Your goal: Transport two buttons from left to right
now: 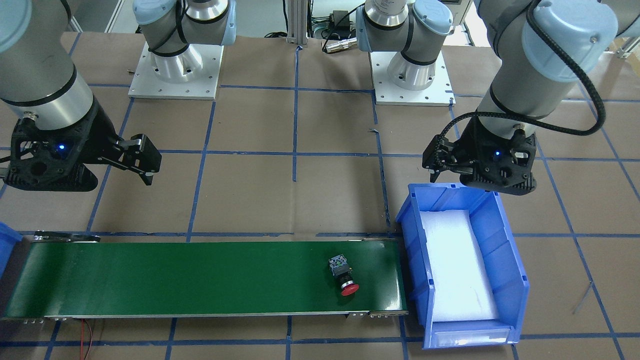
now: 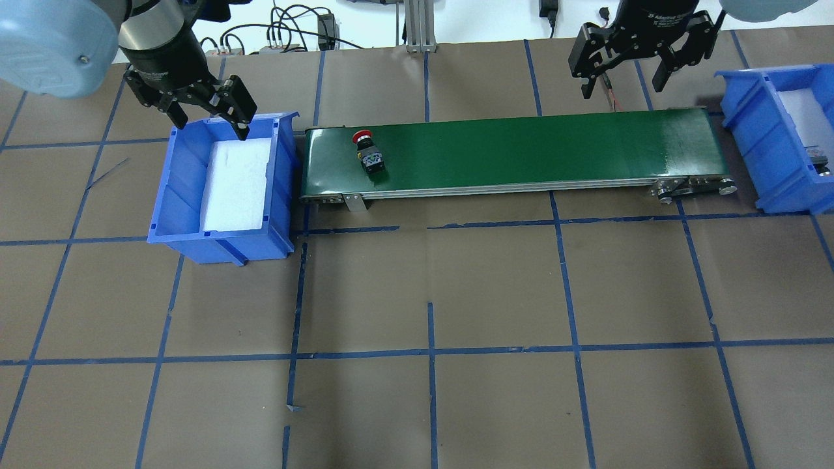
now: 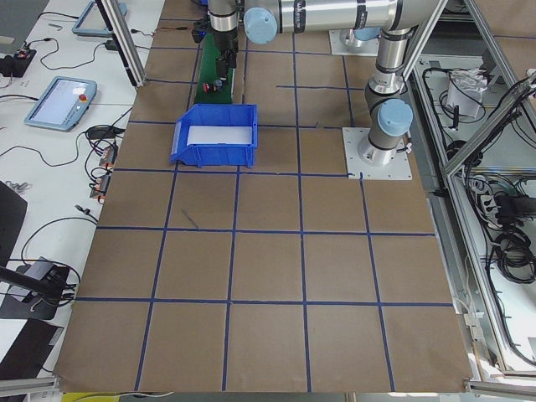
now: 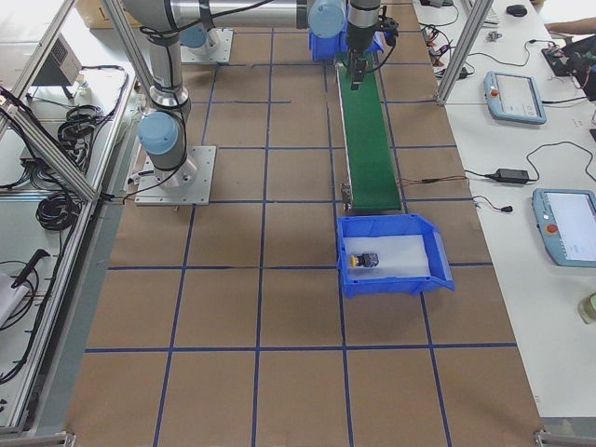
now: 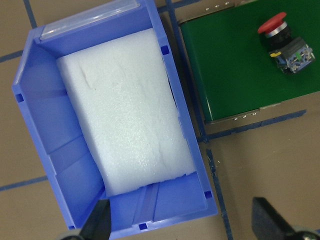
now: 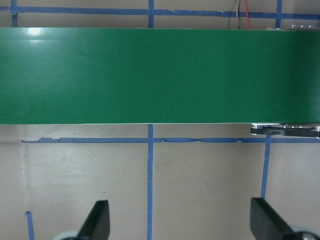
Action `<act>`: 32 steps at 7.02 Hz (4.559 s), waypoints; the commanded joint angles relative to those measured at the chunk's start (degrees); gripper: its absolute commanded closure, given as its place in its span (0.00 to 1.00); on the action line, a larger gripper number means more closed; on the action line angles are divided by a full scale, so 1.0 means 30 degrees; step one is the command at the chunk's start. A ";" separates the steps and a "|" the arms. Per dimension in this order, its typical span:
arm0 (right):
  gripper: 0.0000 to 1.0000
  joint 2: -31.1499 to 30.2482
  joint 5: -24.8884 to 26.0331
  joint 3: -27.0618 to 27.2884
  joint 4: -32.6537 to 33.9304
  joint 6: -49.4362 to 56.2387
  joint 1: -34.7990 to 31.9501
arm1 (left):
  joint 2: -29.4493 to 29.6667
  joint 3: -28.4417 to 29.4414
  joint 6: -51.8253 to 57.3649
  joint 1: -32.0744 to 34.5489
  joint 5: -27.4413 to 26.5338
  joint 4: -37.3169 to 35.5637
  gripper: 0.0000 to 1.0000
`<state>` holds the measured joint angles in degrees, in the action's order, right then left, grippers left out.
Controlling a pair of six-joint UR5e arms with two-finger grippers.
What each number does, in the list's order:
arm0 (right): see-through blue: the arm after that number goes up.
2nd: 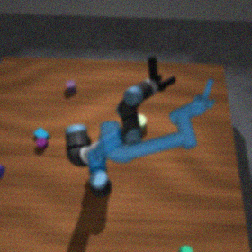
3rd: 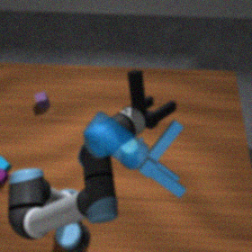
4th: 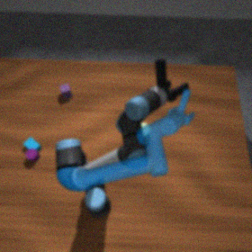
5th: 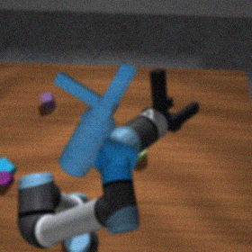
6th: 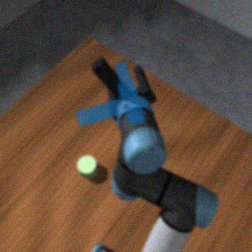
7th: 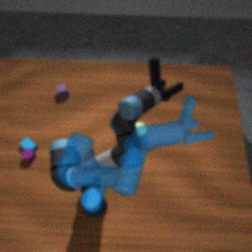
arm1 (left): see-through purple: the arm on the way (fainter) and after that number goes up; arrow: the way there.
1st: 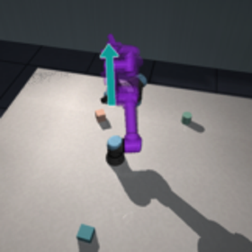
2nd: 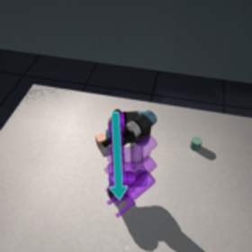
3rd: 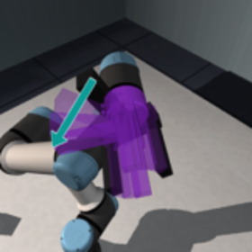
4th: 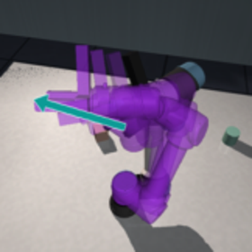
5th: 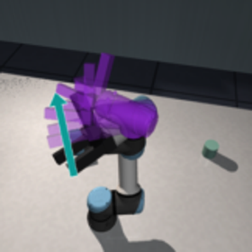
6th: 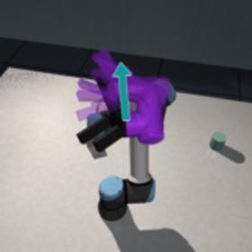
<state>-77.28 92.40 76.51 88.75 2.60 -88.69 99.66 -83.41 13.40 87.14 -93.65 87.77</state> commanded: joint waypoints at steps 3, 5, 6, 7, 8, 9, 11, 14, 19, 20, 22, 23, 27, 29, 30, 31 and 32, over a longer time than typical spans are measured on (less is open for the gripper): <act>0.00 0.0037 -0.0066 -0.0191 -0.0140 -0.0017 0.0003 | -0.1403 -0.0118 -0.1595 0.0046 -0.0101 0.1796 0.00; 0.00 0.0037 -0.0037 -0.0191 -0.0110 0.0012 -0.0026 | -0.1434 -0.0060 -0.1625 0.0076 -0.0072 0.1741 0.00; 0.00 0.0037 0.0021 -0.0191 -0.0110 0.0070 0.0003 | -0.1405 -0.0089 -0.1625 0.0047 -0.0101 0.1885 0.00; 0.00 0.0037 0.0022 -0.0191 -0.0110 0.0100 0.0003 | -0.1434 -0.0089 -0.1625 0.0017 -0.0101 0.1886 0.00; 0.00 0.0037 0.0022 -0.0191 -0.0110 0.0100 0.0003 | -0.1579 -0.0089 -0.1596 0.0017 -0.0101 0.1944 0.00; 0.00 0.0037 0.0051 -0.0191 -0.0081 0.0071 0.0003 | -0.1377 -0.0118 -0.1595 0.0017 -0.0101 0.1887 0.00; 0.00 0.0037 0.0080 -0.0191 -0.0081 0.0100 0.0003 | -0.1522 -0.0147 -0.1566 0.0017 -0.0101 0.1944 0.00; 0.00 0.0066 0.0080 -0.0191 -0.0081 0.0129 0.0003 | -0.1638 -0.0264 -0.1653 0.0017 -0.0072 0.1828 0.00; 0.00 0.0066 0.0110 -0.0191 -0.0052 0.0130 0.0003 | -0.1585 -0.0645 -0.2679 0.0046 -0.0072 0.1711 0.00; 0.00 0.0066 0.0110 -0.0191 -0.0052 0.0130 0.0003 | -0.1987 -0.0646 -0.2621 0.0046 -0.0072 0.1826 0.00; 0.00 0.0066 0.0110 -0.0103 0.0035 0.0159 0.0003 | -0.2018 -0.0617 -0.2562 -0.0012 -0.0043 0.1652 0.00; 0.00 0.0066 0.0168 -0.0074 0.0036 0.0159 0.0032 | -0.1701 -0.0616 -0.2649 0.0046 0.0132 0.1652 0.00; 0.00 0.0066 0.0139 -0.0074 0.0065 0.0159 0.0032 | -0.1494 -0.0675 -0.2445 -0.0012 0.0045 0.1623 0.00; 0.00 0.0066 0.0139 -0.0074 0.0065 0.0159 0.0032 | -0.1551 -0.0821 -0.2387 -0.0070 0.0016 0.1623 0.00; 0.00 0.0066 0.0110 -0.0074 0.0065 0.0159 0.0032 | -0.1522 -0.0821 -0.2386 -0.0071 0.0016 0.1623 0.00; 0.00 0.0066 0.0110 -0.0045 0.0036 0.0130 0.0032 | -0.1522 -0.0821 -0.2386 -0.0071 0.0016 0.1594 0.00; 0.00 0.0066 -0.0064 -0.0015 0.0065 0.0101 0.0032 | -0.1522 -0.0821 -0.2386 -0.0042 0.0016 0.1593 0.00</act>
<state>-77.08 92.60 76.38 88.91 2.99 -88.59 95.09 -85.86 6.24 86.94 -93.60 92.58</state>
